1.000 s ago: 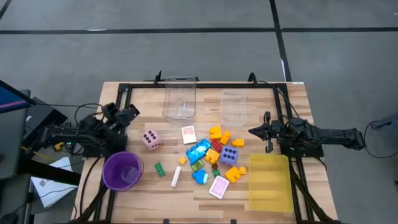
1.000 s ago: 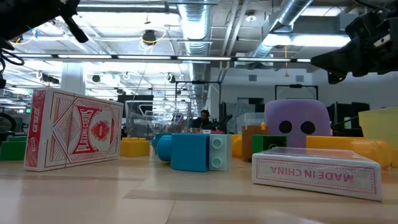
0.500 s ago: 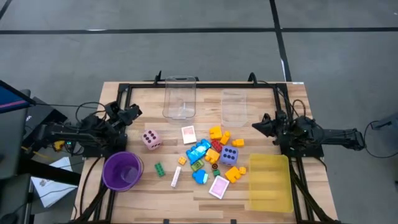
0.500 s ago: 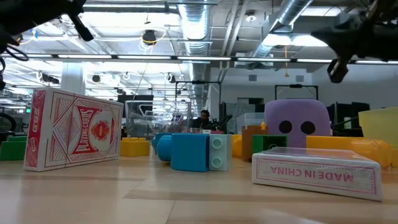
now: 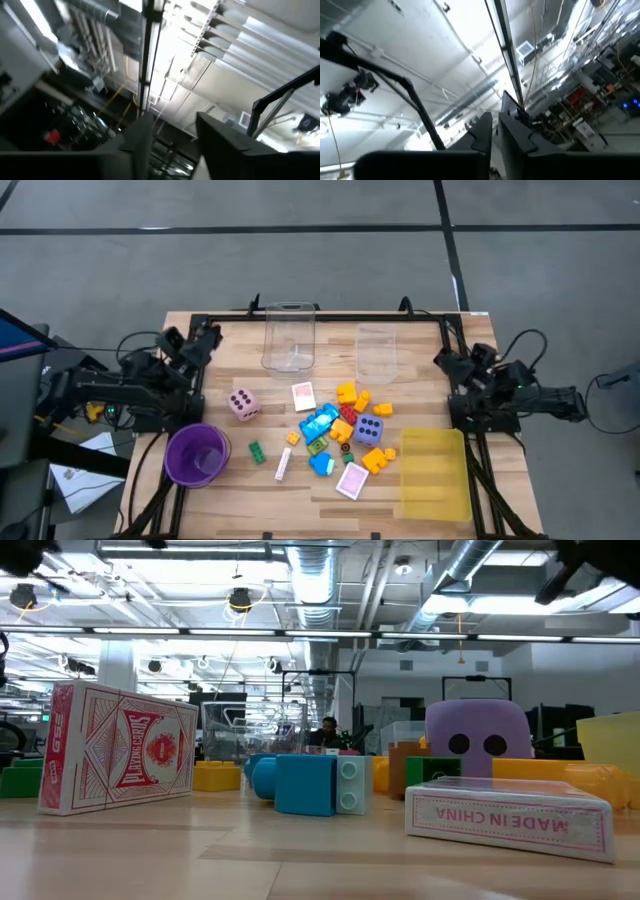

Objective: Pick & Place Toys
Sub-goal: Put the pink dice into the left transparent bin

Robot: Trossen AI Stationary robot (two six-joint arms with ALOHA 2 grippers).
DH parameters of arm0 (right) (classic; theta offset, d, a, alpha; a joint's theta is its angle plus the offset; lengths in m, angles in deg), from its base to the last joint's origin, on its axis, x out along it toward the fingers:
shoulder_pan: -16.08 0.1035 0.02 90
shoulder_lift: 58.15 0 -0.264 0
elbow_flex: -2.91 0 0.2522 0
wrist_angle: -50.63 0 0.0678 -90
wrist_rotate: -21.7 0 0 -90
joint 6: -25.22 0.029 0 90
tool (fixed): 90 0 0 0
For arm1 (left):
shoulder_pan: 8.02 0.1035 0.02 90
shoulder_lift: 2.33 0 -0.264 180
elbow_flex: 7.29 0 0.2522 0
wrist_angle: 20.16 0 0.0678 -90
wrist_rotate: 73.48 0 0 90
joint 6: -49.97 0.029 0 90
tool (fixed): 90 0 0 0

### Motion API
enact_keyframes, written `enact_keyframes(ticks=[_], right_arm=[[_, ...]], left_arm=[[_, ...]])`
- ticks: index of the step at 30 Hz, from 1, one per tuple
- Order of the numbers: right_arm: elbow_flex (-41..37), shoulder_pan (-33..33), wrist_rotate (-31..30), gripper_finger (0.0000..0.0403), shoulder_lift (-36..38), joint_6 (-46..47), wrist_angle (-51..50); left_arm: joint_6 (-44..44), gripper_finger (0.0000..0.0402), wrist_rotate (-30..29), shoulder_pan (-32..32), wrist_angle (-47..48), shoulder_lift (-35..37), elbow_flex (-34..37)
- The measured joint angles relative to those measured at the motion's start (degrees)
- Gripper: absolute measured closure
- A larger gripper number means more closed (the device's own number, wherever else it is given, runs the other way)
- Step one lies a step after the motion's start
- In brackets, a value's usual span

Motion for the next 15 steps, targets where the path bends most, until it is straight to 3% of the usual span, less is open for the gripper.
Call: enact_keyframes(ticks=[5, 10, 15], right_arm=[[3.97, 0.00, -0.50, 0.0292, -0.78, 0.00, -1.46], [8.21, 0.09, 0.39, 0.0198, -2.60, -0.01, -5.57], [10.43, 0.11, 1.61, 0.0130, -4.68, -0.02, -5.94]], left_arm=[[8.68, 0.0118, -0.19, 0.00, 7.90, -3.12, -9.30], [12.38, 0.0019, -2.85, 0.00, 22.05, -5.30, -18.95], [16.12, 0.0016, -1.56, 0.00, 37.33, -7.69, -29.71]])
